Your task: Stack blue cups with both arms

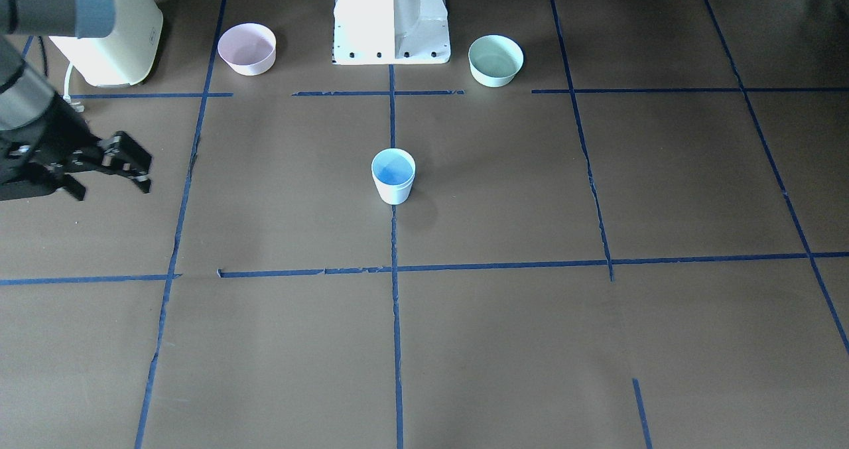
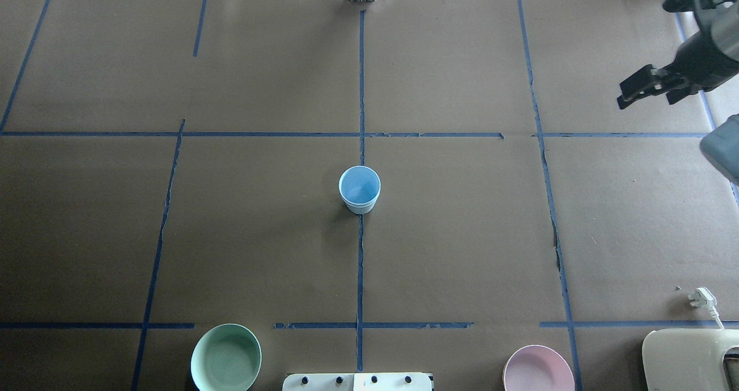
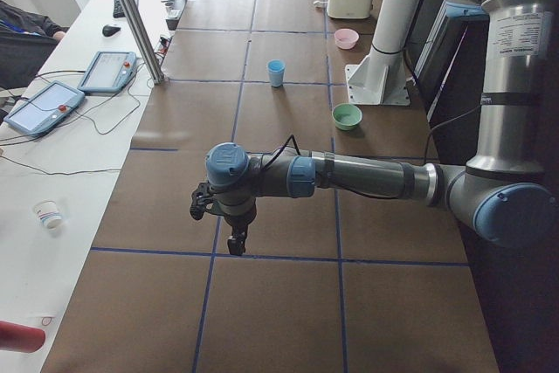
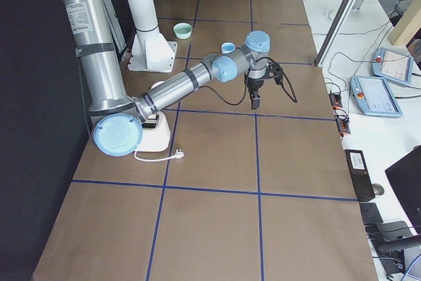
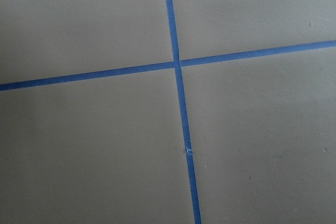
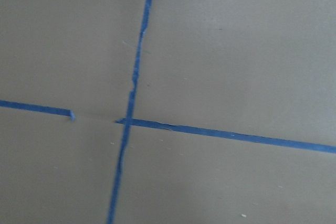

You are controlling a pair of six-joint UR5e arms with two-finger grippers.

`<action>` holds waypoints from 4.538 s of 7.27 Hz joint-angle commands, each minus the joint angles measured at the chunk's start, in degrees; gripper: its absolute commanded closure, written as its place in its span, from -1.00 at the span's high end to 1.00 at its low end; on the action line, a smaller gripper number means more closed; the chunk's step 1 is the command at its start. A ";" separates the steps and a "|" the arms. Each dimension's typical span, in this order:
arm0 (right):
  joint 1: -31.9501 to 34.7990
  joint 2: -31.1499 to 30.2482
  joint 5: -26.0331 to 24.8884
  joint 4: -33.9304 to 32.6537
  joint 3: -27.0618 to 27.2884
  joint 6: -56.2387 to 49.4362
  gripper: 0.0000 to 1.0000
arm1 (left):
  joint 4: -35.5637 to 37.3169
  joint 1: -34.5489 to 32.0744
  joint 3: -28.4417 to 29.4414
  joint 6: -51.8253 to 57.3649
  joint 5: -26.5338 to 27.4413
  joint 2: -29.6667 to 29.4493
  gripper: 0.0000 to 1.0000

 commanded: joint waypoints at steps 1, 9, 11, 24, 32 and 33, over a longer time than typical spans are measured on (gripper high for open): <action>12.50 -9.78 4.91 0.54 -5.19 -20.68 0.99 | 0.00 0.00 0.15 0.18 0.07 0.46 1.00; 18.70 -12.72 6.31 0.54 -11.79 -21.90 0.99 | -2.73 -1.23 7.27 0.54 -0.02 0.46 1.00; 20.37 -13.86 6.32 1.15 -12.15 -21.90 0.99 | -2.73 -1.32 7.18 0.45 -0.02 0.46 1.00; 22.40 -15.80 6.41 4.23 -13.03 -21.55 0.99 | -2.81 -1.23 7.18 0.45 -0.02 0.28 1.00; 22.84 -15.53 6.32 4.32 -13.03 -21.55 0.99 | -3.17 -1.23 7.62 0.45 -0.02 0.28 1.00; 22.84 -15.62 6.32 4.32 -13.03 -21.55 0.99 | -3.17 -1.23 7.54 0.45 -0.02 0.28 1.00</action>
